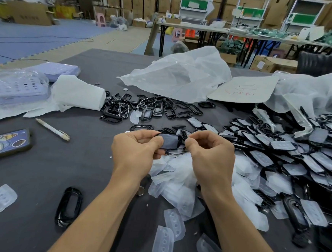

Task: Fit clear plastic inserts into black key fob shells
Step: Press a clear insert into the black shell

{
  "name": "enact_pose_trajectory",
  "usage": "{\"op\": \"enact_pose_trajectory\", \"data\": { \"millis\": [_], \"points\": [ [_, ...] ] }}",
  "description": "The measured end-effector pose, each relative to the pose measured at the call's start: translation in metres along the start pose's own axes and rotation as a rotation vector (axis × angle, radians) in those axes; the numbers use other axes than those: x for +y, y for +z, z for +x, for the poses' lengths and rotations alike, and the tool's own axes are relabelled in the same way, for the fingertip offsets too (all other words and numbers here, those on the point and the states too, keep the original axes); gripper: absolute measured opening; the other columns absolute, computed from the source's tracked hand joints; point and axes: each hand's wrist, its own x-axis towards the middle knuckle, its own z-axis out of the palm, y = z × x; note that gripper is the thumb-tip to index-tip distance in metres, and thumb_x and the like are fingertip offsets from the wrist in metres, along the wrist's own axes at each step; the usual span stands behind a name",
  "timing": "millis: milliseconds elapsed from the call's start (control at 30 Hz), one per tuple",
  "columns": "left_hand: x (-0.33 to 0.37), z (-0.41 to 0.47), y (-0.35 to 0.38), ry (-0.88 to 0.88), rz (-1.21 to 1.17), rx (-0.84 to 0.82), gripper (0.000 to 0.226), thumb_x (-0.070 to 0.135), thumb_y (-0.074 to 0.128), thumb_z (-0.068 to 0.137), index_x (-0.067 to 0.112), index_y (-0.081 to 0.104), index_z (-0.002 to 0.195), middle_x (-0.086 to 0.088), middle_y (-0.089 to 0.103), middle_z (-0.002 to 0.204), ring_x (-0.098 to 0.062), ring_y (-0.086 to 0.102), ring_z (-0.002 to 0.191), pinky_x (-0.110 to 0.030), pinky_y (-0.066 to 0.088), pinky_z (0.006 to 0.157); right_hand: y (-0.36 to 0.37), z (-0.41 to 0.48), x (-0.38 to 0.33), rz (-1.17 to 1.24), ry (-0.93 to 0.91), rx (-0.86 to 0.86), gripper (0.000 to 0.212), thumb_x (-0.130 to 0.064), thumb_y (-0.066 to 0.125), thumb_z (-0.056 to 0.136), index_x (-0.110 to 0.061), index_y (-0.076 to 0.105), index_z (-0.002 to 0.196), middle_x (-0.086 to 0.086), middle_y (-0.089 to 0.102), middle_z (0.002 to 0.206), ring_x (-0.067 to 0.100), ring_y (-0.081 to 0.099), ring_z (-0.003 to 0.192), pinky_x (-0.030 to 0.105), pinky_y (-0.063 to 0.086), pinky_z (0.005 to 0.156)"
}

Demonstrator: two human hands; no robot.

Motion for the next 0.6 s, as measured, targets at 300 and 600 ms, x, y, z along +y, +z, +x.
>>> {"op": "enact_pose_trajectory", "data": {
  "millis": [300, 600],
  "points": [
    [-0.002, -0.001, 0.001, 0.037, 0.01, 0.014, 0.022, 0.001, 0.082, 0.084, 0.022, 0.078, 0.079, -0.003, 0.077, 0.066, -0.02, 0.076, 0.058, -0.023, 0.058, 0.053, 0.009, -0.009, 0.0, -0.049, -0.005, -0.061, 0.008, -0.018, 0.084, 0.083, -0.026, 0.079, 0.083, -0.017, 0.074, 0.072, 0.001, 0.071, 0.069, 0.013, 0.053, 0.066],
    [-0.002, 0.001, 0.002, 0.057, -0.007, 0.065, 0.023, 0.001, 0.082, 0.084, 0.023, 0.076, 0.078, -0.003, 0.077, 0.065, -0.02, 0.076, 0.057, -0.023, 0.058, 0.052, 0.01, -0.012, -0.003, 0.013, 0.04, -0.041, 0.01, -0.02, 0.079, 0.085, -0.027, 0.08, 0.08, -0.014, 0.075, 0.07, 0.006, 0.069, 0.062, 0.021, 0.055, 0.063]
  ]
}}
